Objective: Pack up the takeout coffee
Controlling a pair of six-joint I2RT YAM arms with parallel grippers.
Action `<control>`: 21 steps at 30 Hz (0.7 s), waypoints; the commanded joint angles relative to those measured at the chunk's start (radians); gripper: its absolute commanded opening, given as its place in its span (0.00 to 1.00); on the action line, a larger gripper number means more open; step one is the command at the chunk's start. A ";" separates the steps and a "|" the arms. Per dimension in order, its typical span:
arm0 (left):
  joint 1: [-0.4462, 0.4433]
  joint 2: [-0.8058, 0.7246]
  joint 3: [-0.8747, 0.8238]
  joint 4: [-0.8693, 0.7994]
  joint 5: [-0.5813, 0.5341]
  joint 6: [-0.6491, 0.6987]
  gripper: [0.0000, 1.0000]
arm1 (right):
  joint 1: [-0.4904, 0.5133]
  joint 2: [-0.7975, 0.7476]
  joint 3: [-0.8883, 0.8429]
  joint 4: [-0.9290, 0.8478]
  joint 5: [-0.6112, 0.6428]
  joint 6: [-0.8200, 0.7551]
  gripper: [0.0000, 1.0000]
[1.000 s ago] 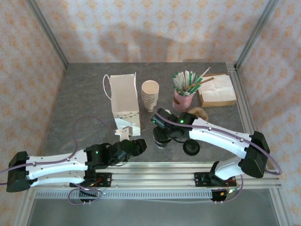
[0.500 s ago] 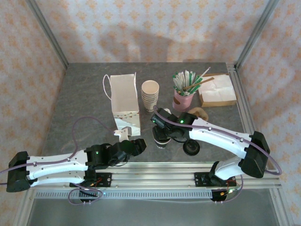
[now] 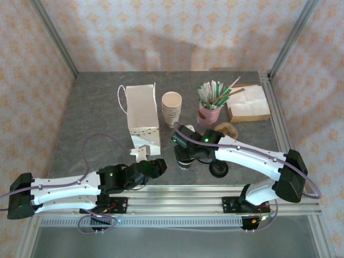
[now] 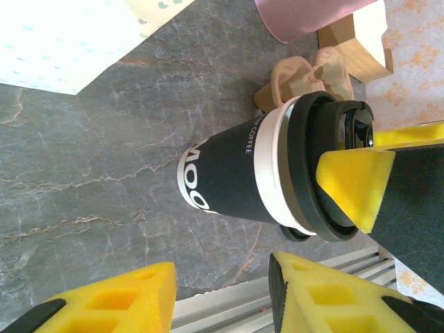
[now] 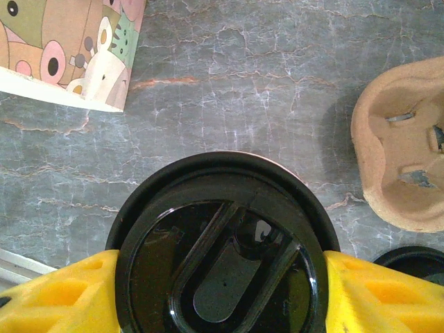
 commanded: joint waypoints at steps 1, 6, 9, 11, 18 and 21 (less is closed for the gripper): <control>-0.005 0.001 -0.011 0.006 -0.054 -0.017 0.41 | 0.011 0.012 -0.005 -0.026 0.040 0.015 0.64; -0.005 0.003 -0.011 0.004 -0.052 -0.022 0.41 | 0.017 0.017 -0.014 -0.025 0.039 0.017 0.64; -0.006 0.008 -0.012 0.003 -0.051 -0.022 0.41 | 0.017 0.021 -0.019 -0.017 0.031 0.019 0.65; -0.006 0.011 -0.012 0.004 -0.049 -0.020 0.41 | 0.018 0.023 -0.022 -0.018 0.030 0.020 0.65; -0.005 0.015 -0.015 0.002 -0.049 -0.023 0.41 | 0.026 0.030 -0.035 -0.032 0.041 0.027 0.65; -0.005 0.017 -0.015 0.002 -0.052 -0.023 0.41 | 0.031 0.034 -0.030 -0.050 0.050 0.029 0.65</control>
